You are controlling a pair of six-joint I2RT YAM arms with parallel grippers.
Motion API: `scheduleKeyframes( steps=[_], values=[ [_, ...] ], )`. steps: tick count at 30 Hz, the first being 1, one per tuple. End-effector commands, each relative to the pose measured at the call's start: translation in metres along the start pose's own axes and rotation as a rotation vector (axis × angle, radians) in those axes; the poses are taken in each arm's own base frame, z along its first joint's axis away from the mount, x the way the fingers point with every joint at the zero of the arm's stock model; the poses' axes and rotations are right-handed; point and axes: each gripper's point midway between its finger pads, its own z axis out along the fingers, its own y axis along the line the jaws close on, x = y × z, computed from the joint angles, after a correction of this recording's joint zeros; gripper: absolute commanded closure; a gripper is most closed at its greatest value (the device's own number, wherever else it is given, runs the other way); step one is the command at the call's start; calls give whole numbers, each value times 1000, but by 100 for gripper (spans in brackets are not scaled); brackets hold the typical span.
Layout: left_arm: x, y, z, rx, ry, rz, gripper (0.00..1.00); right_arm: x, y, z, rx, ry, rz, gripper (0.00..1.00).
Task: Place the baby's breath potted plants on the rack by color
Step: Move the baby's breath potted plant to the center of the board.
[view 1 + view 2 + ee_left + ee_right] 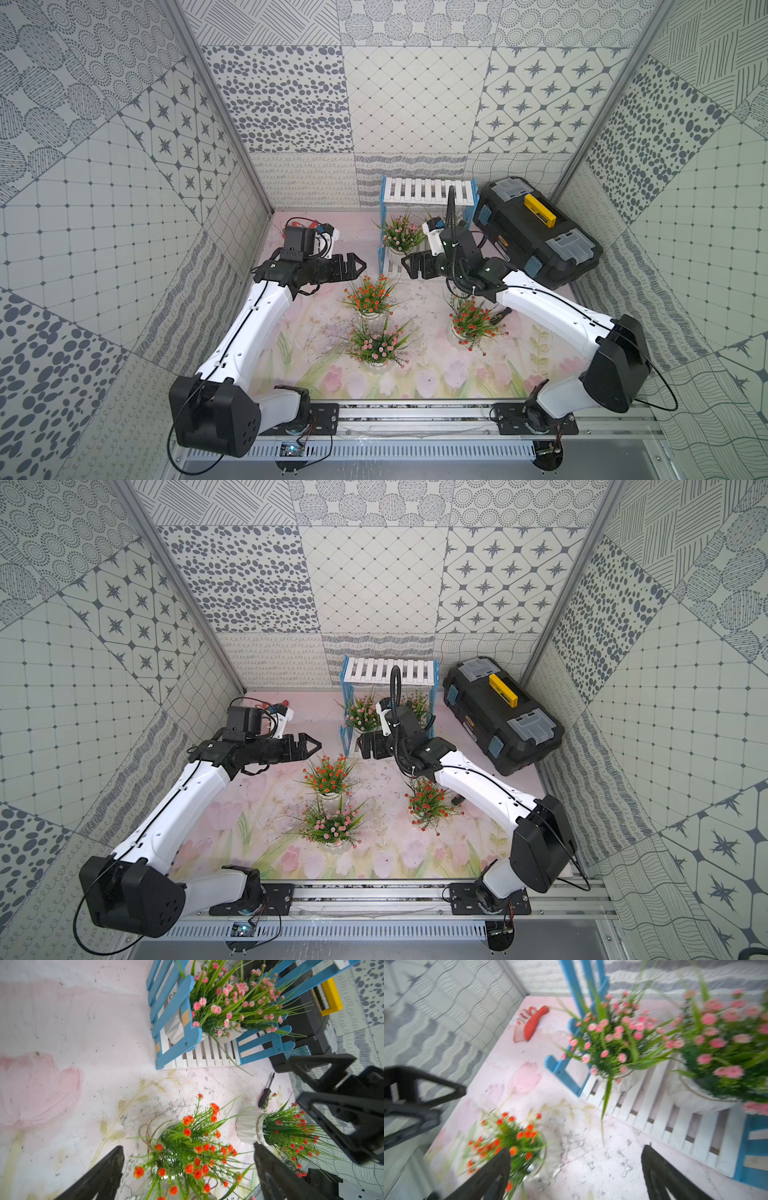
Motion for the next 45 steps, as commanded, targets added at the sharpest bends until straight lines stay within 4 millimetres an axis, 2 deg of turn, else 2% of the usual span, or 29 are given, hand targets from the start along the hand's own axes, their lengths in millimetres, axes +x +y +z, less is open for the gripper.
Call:
scheduleKeyframes(
  steps=[1, 5, 11, 13, 18, 24, 28, 35, 41, 45],
  values=[
    [52, 26, -19, -177, 167, -173, 2, 22, 45, -31, -237, 132, -63, 2],
    [76, 36, -28, -250, 206, -290, 2, 45, 57, -49, -335, 213, -91, 2],
    [130, 45, -32, -311, 329, -431, 2, 71, 69, -62, -444, 323, -100, 2],
    [142, 46, -35, -317, 338, -462, 2, 80, 71, -64, -467, 346, -86, 2],
    [156, 49, -51, -355, 316, -498, 2, 100, 73, -65, -509, 406, -56, 2],
    [171, 50, -54, -384, 402, -514, 2, 127, 78, -67, -537, 500, -85, 2],
    [184, 54, -53, -420, 468, -518, 2, 141, 75, -61, -520, 527, -88, 2],
    [217, 57, -50, -447, 579, -536, 3, 146, 54, -46, -396, 520, -96, 6],
    [233, 55, -45, -437, 605, -564, 5, 152, 40, -31, -314, 536, -105, 16],
    [237, 53, -37, -405, 566, -620, 6, 163, 38, -22, -294, 544, -140, 19]
  ],
)
